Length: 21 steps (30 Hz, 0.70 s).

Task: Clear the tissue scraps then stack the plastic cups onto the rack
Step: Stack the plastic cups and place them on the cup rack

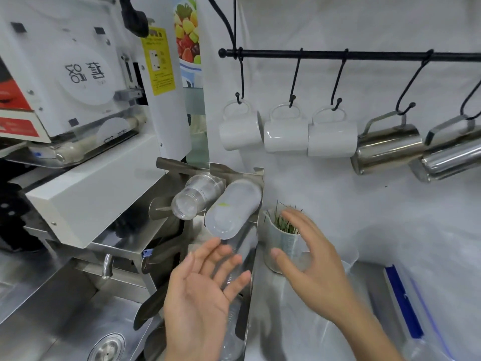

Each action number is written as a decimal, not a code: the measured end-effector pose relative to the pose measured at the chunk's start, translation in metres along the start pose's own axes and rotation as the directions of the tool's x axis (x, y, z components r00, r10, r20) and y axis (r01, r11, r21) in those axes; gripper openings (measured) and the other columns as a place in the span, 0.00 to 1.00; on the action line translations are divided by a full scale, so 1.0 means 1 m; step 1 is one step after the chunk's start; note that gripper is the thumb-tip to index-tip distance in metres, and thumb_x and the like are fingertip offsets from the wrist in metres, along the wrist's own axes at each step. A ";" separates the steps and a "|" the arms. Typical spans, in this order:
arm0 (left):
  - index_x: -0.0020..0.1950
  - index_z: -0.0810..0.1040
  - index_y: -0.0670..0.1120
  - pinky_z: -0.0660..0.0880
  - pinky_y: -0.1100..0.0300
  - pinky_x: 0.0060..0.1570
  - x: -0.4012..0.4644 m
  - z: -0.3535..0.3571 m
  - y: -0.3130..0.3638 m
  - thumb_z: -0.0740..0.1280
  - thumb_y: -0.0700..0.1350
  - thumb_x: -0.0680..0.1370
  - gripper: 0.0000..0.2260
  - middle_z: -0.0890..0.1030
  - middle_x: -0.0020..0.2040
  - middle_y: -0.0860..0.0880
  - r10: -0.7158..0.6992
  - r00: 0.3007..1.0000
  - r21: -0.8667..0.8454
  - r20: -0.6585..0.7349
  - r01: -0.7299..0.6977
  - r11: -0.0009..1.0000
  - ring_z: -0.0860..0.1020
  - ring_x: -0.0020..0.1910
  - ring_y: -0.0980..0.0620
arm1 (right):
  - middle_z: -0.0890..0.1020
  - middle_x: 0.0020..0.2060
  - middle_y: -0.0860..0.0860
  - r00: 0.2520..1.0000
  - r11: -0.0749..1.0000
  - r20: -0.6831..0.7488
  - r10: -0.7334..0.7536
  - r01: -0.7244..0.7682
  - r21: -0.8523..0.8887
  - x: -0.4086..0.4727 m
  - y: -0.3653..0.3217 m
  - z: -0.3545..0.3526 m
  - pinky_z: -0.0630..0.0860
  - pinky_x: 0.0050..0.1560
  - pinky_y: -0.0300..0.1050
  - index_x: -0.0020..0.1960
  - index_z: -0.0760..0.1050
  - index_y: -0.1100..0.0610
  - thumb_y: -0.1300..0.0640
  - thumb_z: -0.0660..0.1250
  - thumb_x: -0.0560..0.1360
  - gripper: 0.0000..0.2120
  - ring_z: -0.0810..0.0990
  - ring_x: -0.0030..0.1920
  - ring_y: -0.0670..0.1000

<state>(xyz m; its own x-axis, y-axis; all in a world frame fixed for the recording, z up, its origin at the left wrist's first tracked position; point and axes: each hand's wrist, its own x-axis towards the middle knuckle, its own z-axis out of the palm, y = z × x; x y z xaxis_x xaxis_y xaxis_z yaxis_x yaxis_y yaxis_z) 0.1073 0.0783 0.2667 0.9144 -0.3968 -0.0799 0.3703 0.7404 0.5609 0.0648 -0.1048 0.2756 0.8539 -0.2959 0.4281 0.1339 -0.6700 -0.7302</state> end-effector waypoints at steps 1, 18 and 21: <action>0.54 0.84 0.40 0.83 0.47 0.37 -0.003 0.001 -0.002 0.77 0.57 0.61 0.29 0.85 0.48 0.41 -0.037 0.999 -0.005 0.030 0.037 0.999 0.85 0.46 0.42 | 0.67 0.70 0.33 1.000 1.000 0.005 0.013 -0.013 -0.018 -0.005 0.003 -0.005 0.56 0.70 0.26 0.71 0.68 0.43 0.54 0.72 0.74 0.28 0.60 0.72 0.31; 0.65 0.78 0.41 0.75 0.44 0.60 0.007 -0.001 -0.133 0.69 0.44 0.72 0.21 0.83 0.63 0.41 -0.356 0.934 0.291 -0.041 0.352 0.890 0.79 0.64 0.42 | 0.66 0.74 0.40 0.885 0.848 -0.126 0.449 -0.466 -0.252 -0.134 0.114 -0.105 0.60 0.68 0.39 0.74 0.64 0.43 0.50 0.75 0.70 0.36 0.63 0.73 0.41; 0.65 0.77 0.41 0.72 0.41 0.65 0.010 -0.005 -0.154 0.66 0.44 0.71 0.22 0.83 0.63 0.41 -0.327 0.941 0.384 -0.084 0.334 0.861 0.78 0.64 0.42 | 0.67 0.73 0.41 0.855 0.817 -0.138 0.500 -0.519 -0.252 -0.156 0.131 -0.118 0.61 0.68 0.40 0.74 0.63 0.44 0.49 0.75 0.70 0.36 0.65 0.72 0.43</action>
<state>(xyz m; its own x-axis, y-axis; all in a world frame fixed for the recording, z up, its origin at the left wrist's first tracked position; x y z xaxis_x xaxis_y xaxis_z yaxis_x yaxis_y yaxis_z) 0.0599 -0.0369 0.1759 0.7532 -0.5700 -0.3283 0.5611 0.2964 0.7729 -0.1104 -0.2273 0.1760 0.7275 -0.6821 0.0739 -0.4604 -0.5652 -0.6845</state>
